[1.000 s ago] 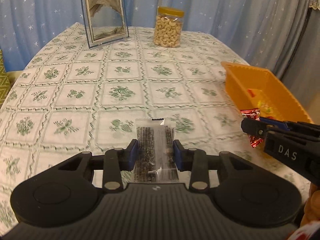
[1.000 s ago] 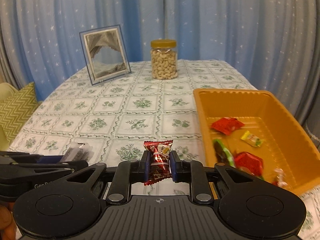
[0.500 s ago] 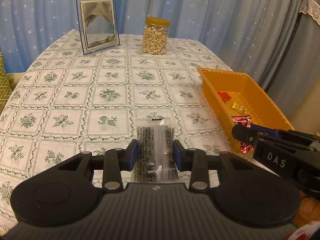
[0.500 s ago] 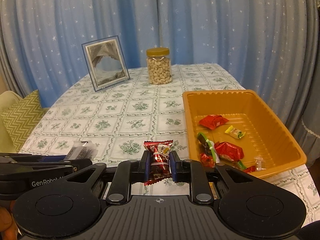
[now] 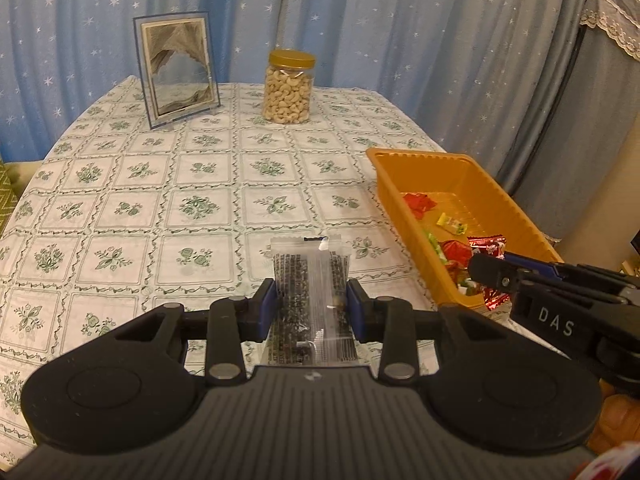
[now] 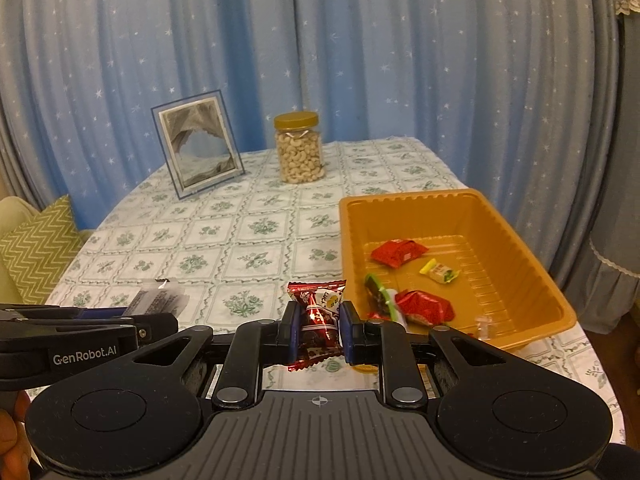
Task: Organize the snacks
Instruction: 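Carry the clear packet and red-gold candy over the orange tray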
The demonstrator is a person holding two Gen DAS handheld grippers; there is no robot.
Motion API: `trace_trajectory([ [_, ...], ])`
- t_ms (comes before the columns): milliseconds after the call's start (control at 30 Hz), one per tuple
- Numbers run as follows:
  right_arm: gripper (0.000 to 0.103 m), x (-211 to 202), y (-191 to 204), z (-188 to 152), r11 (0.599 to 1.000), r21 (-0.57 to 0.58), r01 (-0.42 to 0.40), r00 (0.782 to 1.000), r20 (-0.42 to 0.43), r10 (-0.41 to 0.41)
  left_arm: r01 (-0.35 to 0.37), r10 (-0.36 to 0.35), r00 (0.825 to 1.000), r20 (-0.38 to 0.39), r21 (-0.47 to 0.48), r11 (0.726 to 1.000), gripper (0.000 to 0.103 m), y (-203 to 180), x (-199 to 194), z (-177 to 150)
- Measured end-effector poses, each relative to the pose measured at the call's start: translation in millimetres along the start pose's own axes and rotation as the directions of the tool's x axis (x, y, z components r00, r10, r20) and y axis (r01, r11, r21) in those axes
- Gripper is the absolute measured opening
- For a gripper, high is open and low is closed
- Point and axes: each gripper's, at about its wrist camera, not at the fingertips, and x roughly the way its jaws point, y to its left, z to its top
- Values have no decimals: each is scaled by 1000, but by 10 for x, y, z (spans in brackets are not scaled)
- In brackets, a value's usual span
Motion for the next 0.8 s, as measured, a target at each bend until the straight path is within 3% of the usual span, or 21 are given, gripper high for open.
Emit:
trace_trajectory([
  [800,21,-248,-785,79,983,137,118,992,24,-123,128,-128,992,-1,95,987,33,-785,170,247],
])
